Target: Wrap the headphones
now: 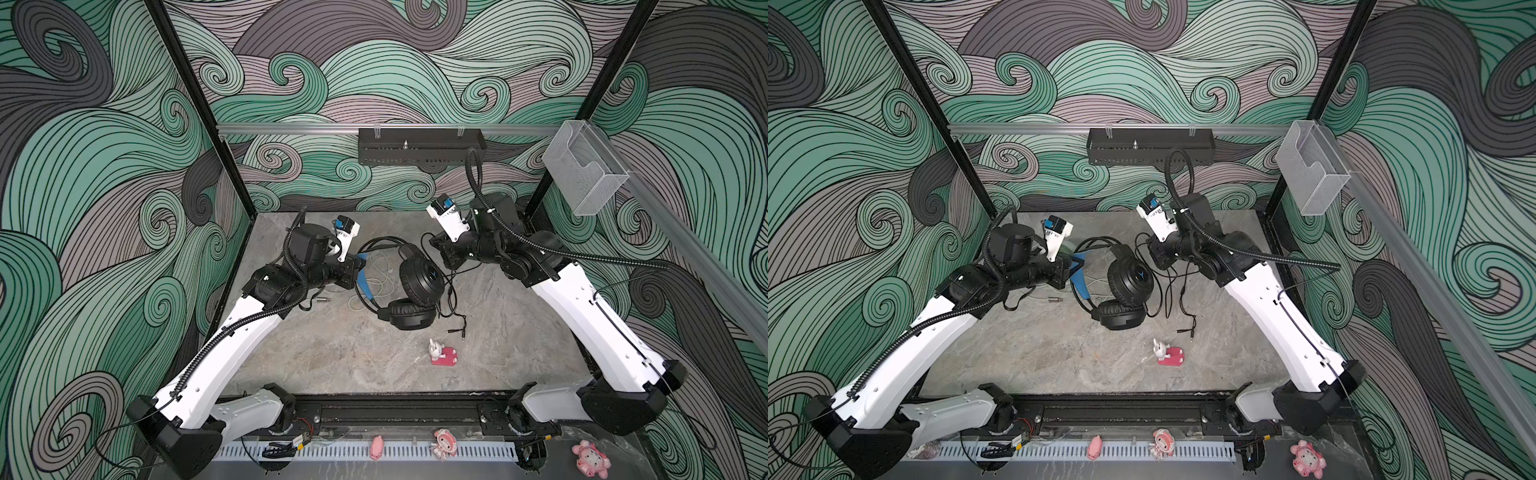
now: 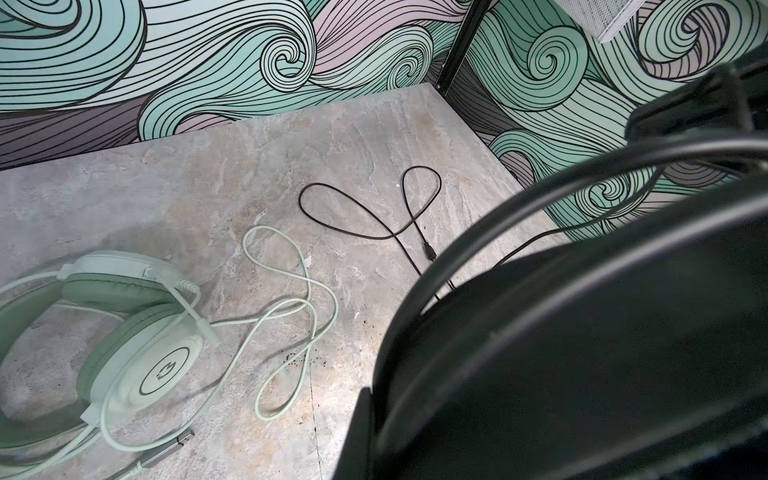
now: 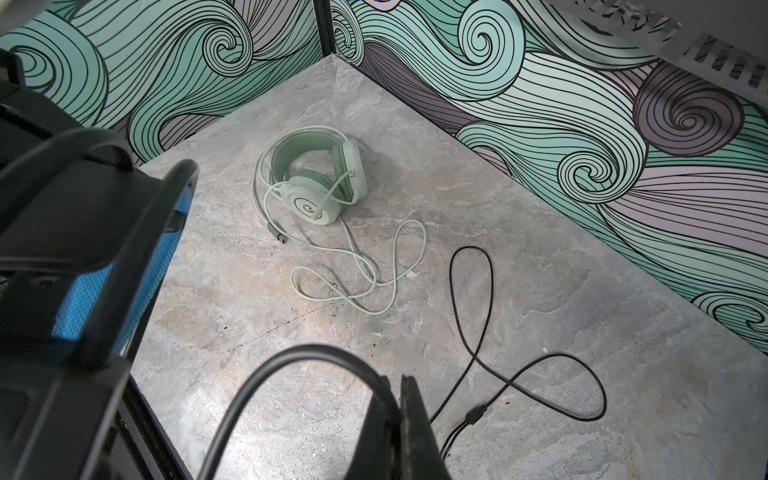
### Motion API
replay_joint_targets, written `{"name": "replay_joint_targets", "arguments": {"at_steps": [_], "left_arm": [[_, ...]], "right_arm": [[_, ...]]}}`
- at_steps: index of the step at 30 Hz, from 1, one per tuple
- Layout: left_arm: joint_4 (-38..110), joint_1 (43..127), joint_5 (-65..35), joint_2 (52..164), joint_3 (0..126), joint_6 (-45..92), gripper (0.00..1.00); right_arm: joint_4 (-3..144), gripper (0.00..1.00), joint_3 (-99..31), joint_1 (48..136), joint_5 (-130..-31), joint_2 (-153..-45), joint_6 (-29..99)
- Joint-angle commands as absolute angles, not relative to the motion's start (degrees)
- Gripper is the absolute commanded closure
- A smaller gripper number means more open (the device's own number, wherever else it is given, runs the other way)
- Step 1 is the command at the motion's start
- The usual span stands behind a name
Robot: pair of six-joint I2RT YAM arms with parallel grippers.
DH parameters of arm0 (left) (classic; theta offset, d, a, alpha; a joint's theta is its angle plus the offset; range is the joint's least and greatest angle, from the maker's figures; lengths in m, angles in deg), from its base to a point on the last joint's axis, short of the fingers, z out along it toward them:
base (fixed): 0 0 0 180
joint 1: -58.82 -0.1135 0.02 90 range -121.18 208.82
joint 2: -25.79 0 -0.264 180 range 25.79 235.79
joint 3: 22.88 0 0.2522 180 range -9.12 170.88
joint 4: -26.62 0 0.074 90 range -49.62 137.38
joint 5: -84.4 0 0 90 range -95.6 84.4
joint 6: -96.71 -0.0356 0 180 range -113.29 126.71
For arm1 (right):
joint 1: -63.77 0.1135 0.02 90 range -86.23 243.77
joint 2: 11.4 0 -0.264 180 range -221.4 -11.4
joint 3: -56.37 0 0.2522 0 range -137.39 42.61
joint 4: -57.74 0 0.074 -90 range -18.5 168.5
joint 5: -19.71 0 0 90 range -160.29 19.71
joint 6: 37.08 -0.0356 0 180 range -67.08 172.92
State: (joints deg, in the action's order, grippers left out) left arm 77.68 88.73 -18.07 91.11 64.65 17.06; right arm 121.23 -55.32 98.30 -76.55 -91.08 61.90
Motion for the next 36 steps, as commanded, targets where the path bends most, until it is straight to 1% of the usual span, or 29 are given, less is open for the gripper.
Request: {"name": "replay_joint_targets", "arguments": {"at_steps": [1, 8, 15, 19, 22, 25, 30, 36], "left_arm": [[75.3, 89.1, -20.5, 89.0, 66.0, 17.5, 1.00], [76.7, 89.1, -18.0, 89.2, 66.2, 16.5, 1.00], [79.3, 88.9, -11.6, 90.9, 68.0, 17.1, 1.00], [79.2, 88.8, -11.2, 91.7, 68.3, 16.9, 1.00], [79.0, 88.8, -11.1, 92.0, 68.2, 17.0, 1.00], [79.3, 88.8, -10.9, 92.5, 68.5, 16.2, 1.00], [79.7, 89.1, -12.7, 93.4, 69.1, 14.9, 1.00], [80.1, 89.9, -14.3, 93.0, 69.1, 13.5, 1.00]], "right_arm": [[121.3, 1.00, -56.7, 97.3, -78.3, -89.8, 60.1], [121.4, 1.00, -57.7, 97.2, -78.9, -89.3, 60.9], [120.0, 1.00, -55.3, 97.3, -81.3, -85.8, 66.1], [118.7, 1.00, -54.3, 97.9, -83.8, -83.8, 67.9], [117.2, 1.00, -54.2, 100.0, -84.3, -82.3, 69.8], [119.3, 1.00, -56.7, 103.2, -80.6, -83.4, 72.2], [124.9, 1.00, -64.8, 108.5, -70.7, -90.0, 75.1], [127.1, 1.00, -68.7, 111.3, -63.0, -95.1, 75.0]]}}
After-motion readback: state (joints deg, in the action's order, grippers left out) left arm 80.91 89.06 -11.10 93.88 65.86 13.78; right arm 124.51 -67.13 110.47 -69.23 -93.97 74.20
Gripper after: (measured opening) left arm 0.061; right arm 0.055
